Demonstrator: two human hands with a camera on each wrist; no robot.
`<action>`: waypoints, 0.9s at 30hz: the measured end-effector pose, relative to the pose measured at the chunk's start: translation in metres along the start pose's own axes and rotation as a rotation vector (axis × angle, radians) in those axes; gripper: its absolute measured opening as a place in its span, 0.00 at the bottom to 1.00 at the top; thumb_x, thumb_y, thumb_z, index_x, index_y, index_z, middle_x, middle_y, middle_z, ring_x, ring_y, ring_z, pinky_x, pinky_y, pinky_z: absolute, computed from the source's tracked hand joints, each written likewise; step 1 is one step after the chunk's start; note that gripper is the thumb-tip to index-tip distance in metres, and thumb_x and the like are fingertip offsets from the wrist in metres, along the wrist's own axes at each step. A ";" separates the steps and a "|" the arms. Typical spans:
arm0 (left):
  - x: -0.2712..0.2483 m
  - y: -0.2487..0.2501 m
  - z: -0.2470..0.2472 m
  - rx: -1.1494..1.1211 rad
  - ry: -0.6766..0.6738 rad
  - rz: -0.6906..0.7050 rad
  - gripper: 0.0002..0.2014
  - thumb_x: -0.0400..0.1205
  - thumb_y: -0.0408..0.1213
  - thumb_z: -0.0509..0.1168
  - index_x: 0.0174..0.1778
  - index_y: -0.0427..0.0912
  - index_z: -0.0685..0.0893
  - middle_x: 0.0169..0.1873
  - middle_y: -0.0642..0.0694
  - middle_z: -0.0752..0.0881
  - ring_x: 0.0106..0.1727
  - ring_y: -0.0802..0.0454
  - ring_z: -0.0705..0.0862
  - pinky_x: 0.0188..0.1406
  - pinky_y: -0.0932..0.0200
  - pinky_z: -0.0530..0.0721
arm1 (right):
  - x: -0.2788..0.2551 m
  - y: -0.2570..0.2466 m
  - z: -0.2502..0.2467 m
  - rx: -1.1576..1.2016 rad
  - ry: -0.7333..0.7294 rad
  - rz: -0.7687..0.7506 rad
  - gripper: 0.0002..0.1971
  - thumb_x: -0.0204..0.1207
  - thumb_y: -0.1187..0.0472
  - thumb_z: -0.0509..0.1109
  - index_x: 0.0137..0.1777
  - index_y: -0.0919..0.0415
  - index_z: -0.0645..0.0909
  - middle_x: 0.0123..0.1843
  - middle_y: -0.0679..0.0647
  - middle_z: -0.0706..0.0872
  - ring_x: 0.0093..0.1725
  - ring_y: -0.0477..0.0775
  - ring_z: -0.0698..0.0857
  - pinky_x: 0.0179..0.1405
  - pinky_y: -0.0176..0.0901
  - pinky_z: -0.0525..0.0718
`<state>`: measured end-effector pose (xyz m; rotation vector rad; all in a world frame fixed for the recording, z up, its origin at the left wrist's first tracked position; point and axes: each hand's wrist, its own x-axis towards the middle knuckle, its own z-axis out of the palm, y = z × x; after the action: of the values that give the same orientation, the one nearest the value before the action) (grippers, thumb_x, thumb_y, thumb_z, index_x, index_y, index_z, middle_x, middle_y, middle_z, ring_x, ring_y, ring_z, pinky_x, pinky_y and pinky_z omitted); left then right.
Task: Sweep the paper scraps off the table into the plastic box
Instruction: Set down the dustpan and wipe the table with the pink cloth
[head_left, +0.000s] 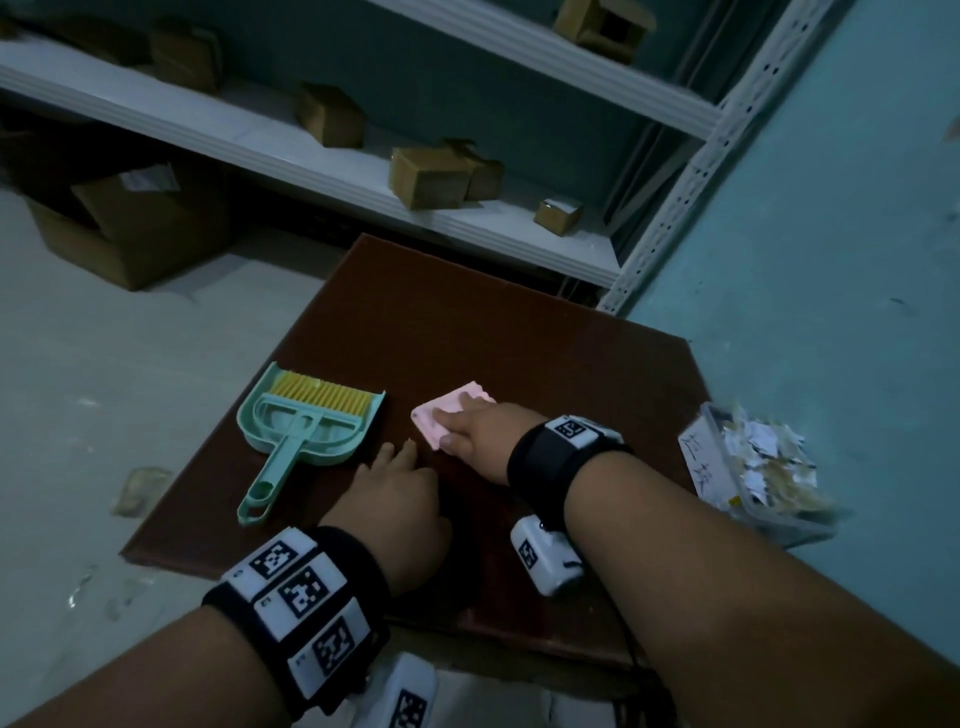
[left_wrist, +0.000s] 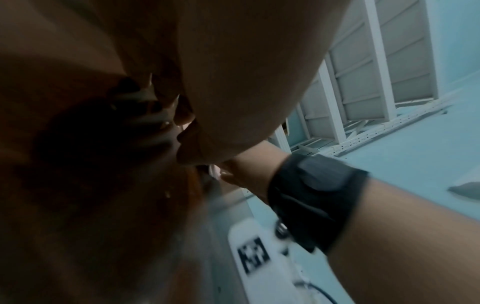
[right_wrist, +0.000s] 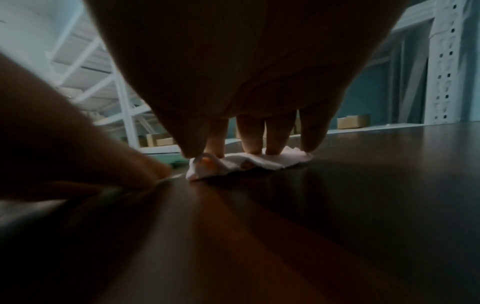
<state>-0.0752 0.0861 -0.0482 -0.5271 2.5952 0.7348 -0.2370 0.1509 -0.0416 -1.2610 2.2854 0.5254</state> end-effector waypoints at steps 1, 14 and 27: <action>0.003 0.001 -0.003 -0.015 -0.009 0.003 0.29 0.88 0.48 0.62 0.87 0.47 0.70 0.92 0.38 0.49 0.92 0.37 0.47 0.89 0.35 0.54 | 0.006 0.006 -0.007 0.038 -0.001 0.024 0.28 0.92 0.44 0.49 0.91 0.41 0.51 0.93 0.58 0.46 0.89 0.67 0.55 0.84 0.61 0.65; 0.046 0.007 -0.021 -0.014 -0.020 0.059 0.32 0.87 0.52 0.65 0.88 0.50 0.68 0.92 0.42 0.45 0.92 0.39 0.42 0.90 0.35 0.46 | 0.063 0.137 -0.002 0.237 0.288 0.438 0.28 0.72 0.21 0.54 0.58 0.42 0.72 0.59 0.55 0.81 0.63 0.67 0.83 0.63 0.63 0.83; 0.060 0.004 -0.019 0.152 -0.069 0.096 0.43 0.81 0.51 0.74 0.90 0.51 0.60 0.92 0.39 0.40 0.91 0.34 0.39 0.88 0.30 0.47 | 0.090 0.127 -0.026 0.211 0.211 0.333 0.33 0.65 0.13 0.50 0.49 0.41 0.69 0.55 0.57 0.81 0.55 0.67 0.83 0.55 0.65 0.84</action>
<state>-0.1333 0.0640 -0.0598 -0.3271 2.6002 0.5683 -0.3933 0.1400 -0.0584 -0.8744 2.6672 0.2585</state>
